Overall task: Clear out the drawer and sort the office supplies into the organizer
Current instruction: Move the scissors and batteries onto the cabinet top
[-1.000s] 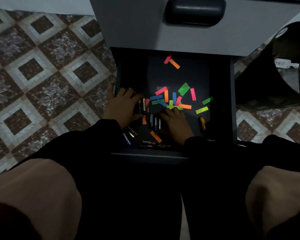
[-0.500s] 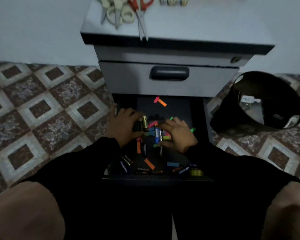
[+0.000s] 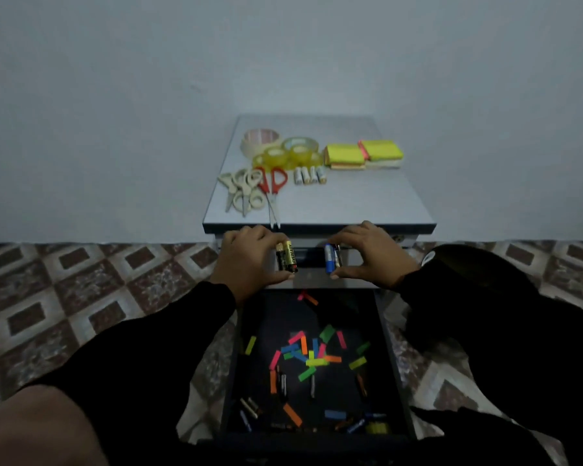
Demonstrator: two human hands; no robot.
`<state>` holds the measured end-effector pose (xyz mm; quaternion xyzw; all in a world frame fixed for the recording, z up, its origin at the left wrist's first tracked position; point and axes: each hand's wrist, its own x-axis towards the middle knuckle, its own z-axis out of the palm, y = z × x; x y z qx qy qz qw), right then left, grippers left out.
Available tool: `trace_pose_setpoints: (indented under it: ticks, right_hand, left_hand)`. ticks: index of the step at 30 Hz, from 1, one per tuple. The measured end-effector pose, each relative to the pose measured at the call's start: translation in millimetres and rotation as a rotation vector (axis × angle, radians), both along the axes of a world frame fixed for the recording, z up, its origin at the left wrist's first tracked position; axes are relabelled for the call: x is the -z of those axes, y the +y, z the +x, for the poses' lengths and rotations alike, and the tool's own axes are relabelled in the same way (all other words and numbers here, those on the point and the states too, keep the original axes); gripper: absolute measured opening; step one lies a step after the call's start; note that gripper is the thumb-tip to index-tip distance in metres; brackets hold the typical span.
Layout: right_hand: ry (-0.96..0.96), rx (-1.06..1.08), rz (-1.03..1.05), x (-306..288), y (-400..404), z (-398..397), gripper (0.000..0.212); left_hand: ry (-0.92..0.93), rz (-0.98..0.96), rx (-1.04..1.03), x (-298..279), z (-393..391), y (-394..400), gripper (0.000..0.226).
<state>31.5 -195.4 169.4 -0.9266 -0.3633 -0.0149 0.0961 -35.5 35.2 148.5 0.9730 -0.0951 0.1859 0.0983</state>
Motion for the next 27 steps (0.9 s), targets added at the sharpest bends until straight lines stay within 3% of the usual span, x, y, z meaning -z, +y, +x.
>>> trace_pose_setpoints:
  ticks: [3, 8, 17, 27]
  right_hand:
    - [0.0, 0.009, 0.015, -24.9, -0.9, 16.9, 0.061]
    - [0.002, 0.029, -0.01, -51.9, 3.5, 53.1, 0.057]
    - [-0.02, 0.078, -0.05, -65.4, 28.7, 130.0, 0.051]
    - [-0.014, 0.042, -0.067, -61.3, 93.6, 172.1, 0.053]
  left_hand:
    - [0.009, -0.048, -0.008, -22.6, 12.4, 0.8, 0.068]
    - [0.09, -0.053, 0.007, -50.7, 37.1, 1.6, 0.061]
    - [0.024, -0.165, 0.02, -51.1, 72.6, 19.7, 0.082]
    - [-0.079, -0.1, 0.075, -36.3, 91.6, 39.5, 0.068]
